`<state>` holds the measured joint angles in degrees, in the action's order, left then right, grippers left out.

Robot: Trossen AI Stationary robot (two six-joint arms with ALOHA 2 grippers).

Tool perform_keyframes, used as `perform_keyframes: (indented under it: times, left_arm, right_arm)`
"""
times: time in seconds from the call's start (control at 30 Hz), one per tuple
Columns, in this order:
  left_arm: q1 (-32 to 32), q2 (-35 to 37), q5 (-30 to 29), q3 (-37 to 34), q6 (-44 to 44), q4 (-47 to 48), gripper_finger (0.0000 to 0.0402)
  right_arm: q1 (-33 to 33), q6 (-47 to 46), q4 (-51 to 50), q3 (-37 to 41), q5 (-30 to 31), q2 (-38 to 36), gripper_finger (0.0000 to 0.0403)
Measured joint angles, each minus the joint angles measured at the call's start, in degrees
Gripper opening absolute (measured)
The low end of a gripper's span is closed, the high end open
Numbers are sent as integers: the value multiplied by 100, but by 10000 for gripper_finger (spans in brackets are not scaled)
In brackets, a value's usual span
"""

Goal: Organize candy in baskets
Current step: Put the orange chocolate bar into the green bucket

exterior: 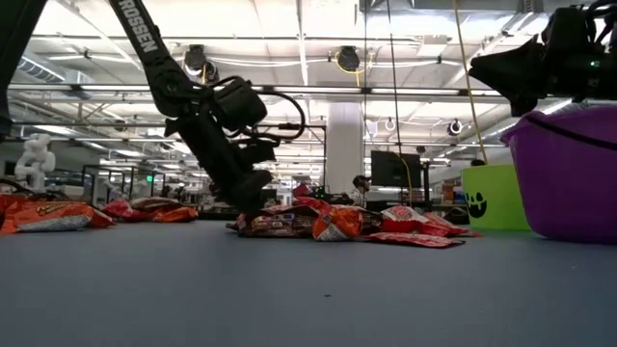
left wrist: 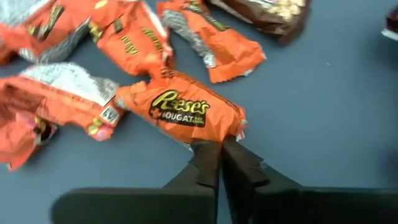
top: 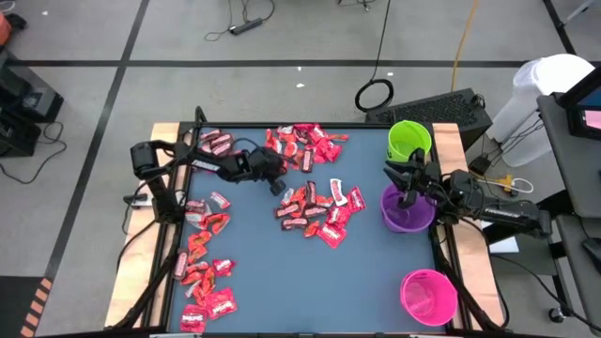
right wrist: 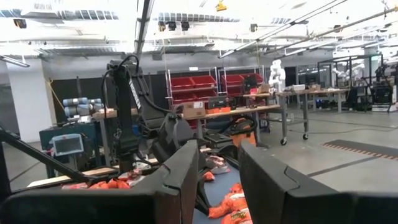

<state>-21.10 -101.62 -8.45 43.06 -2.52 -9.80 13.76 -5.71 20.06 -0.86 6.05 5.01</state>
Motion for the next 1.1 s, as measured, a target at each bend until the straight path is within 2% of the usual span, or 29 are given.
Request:
perform_keyframes:
  times: [0.27, 0.5, 0.7, 0.77, 0.93, 1.1]
  left_arm:
    - [449, 433, -462, -10, 656, -1, 2]
    - [1269, 1006, -733, -10, 1352, -149, 1]
    - [2030, 1173, -1653, -8, 1813, -656, 1]
    - [2231, 1176, -1788, -8, 2018, -893, 1]
    - [2459, 1180, -1876, -8, 2591, -1430, 1]
    - [2436, 1180, -1909, -42, 3256, -2095, 0]
  right_arm:
    - [0, -66, 382, 0, -18, 321, 105]
    - [0, -94, 821, 0, -364, 949, 105]
    - [0, -239, 1692, 0, -490, 1708, 105]
    - [0, -232, 1842, -65, -489, 1958, 105]
    - [0, -212, 1517, -596, -488, 2648, 110]
    - [0, -50, 868, -1398, -474, 3518, 154]
